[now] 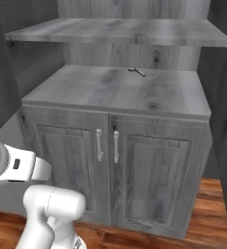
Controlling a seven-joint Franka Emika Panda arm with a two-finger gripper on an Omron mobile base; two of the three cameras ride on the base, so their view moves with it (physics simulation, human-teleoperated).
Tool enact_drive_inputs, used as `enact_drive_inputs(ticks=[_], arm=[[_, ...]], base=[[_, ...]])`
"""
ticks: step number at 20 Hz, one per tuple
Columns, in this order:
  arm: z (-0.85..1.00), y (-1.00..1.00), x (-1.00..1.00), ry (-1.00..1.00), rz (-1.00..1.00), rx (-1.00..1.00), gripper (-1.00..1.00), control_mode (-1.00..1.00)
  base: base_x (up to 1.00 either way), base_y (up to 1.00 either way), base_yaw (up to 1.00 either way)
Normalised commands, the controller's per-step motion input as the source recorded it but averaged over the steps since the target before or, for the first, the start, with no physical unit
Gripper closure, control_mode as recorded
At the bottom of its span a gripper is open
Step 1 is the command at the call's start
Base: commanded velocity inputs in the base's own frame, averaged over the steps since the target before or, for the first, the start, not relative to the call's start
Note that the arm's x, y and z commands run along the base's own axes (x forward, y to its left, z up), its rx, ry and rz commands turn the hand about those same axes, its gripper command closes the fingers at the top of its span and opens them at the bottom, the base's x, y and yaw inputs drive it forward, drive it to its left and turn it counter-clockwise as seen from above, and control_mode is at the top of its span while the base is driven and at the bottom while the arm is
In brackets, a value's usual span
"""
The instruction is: Pick the honey bottle and bar from the counter and place them in the cabinets closest to them.
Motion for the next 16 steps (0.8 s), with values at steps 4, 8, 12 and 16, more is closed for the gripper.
enact_drive_inputs(ticks=[4,8,12,16], arm=[[0.00,0.00,0.00,0.00,0.00,0.00,-1.00,1.00],[0.00,0.00,0.00,0.00,0.00,0.00,-1.00,1.00],[0.00,0.00,0.00,0.00,0.00,0.00,-1.00,1.00],[0.00,0.00,0.00,0.00,0.00,0.00,-1.00,1.00]], base=[[-0.71,-0.09,0.00],[-0.68,-0.07,0.00],[-0.66,-0.07,0.00],[-0.66,-0.05,0.00]])
